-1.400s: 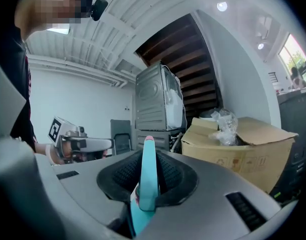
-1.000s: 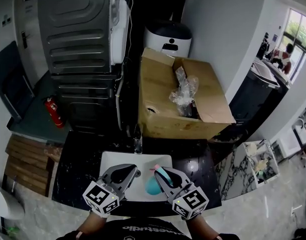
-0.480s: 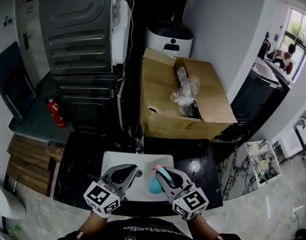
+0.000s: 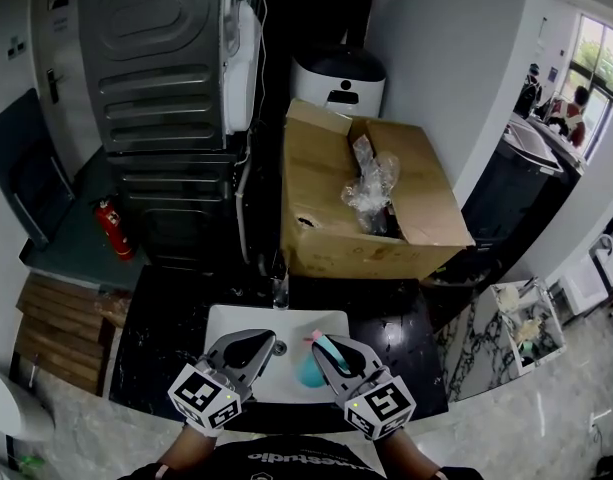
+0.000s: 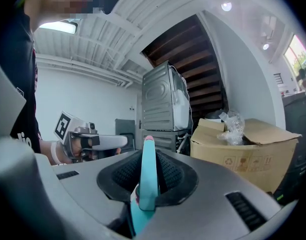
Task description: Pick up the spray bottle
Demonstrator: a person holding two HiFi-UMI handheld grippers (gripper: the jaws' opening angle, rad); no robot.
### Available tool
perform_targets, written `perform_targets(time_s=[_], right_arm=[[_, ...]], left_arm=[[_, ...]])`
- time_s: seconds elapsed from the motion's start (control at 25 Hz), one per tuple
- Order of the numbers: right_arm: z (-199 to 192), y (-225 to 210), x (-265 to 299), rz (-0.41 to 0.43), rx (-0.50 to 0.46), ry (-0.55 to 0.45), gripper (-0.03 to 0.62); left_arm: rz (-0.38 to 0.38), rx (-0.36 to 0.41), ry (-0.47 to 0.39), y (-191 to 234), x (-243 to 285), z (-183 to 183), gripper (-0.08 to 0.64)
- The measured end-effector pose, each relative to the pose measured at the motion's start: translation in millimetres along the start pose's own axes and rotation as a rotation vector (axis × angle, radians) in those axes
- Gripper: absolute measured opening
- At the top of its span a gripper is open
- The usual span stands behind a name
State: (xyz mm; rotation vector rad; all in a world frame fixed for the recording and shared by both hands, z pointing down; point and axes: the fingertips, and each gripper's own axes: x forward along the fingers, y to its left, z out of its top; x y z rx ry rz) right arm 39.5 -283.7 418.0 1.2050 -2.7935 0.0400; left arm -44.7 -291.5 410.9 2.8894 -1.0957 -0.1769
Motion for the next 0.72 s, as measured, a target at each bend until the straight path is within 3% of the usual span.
perform_targets(time_s=[0.72], right_arm=[[0.3,-2.8,-1.3,0.004,-0.005,0.005,0.095]], left_arm=[[-0.010,0.008,-0.002,-4.1,3.6,2.1,0.015]])
